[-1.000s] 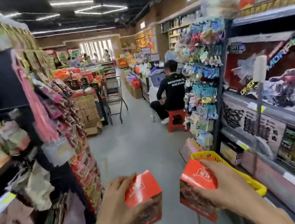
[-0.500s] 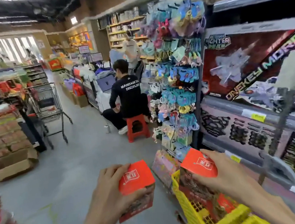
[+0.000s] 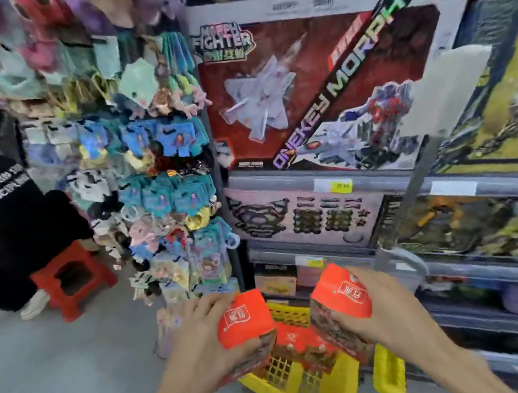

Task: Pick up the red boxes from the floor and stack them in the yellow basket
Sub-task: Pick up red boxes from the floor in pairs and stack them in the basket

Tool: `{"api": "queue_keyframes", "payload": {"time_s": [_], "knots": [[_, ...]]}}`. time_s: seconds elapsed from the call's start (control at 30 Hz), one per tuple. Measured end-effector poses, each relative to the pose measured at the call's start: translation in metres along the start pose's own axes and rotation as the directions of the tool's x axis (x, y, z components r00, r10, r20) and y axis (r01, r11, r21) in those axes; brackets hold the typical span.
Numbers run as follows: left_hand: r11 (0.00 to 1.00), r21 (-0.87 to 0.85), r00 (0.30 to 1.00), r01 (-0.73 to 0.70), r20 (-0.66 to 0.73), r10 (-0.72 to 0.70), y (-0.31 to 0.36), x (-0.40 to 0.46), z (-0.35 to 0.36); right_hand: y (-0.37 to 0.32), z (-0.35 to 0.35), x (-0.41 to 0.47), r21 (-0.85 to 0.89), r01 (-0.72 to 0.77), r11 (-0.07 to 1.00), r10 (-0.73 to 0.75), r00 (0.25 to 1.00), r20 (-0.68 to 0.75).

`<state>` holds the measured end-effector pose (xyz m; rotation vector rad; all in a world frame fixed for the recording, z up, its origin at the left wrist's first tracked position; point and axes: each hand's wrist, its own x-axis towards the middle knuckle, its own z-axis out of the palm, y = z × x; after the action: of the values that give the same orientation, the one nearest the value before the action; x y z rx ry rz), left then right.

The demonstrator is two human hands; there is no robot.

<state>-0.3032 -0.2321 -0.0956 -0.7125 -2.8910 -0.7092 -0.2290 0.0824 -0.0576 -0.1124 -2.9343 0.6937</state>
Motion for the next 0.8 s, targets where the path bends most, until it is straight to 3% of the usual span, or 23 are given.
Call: {"api": "queue_keyframes", "payload": {"time_s": [0.17,0.4,0.5,0.7,0.8], "knots": [[0.986,0.051,0.968,-0.160,0.202,0.147,-0.026,0.077,0.067,0.023,0.045,0.027,0.014,-0.247,0.969,0.247,0.968,-0.032],[0.950,-0.037,0.837,-0.309,0.463,0.291,-0.067,0.153,0.198,0.050,0.116,0.043,0.052,-0.493,0.869,0.495,0.860,-0.128],[0.930,-0.042,0.783,-0.365,0.526,0.331,-0.089,0.169,0.263,0.067,0.150,0.042,0.063,-0.584,0.809,0.587,0.803,-0.100],[0.885,-0.058,0.648,-0.462,0.659,0.382,-0.141,0.165,0.395,0.117,0.241,0.027,0.089,-0.620,0.780,0.626,0.776,-0.075],[0.865,-0.039,0.638,-0.500,0.660,0.398,-0.154,0.158,0.436,0.119,0.277,0.032,0.068,-0.633,0.771,0.637,0.766,-0.087]]}}
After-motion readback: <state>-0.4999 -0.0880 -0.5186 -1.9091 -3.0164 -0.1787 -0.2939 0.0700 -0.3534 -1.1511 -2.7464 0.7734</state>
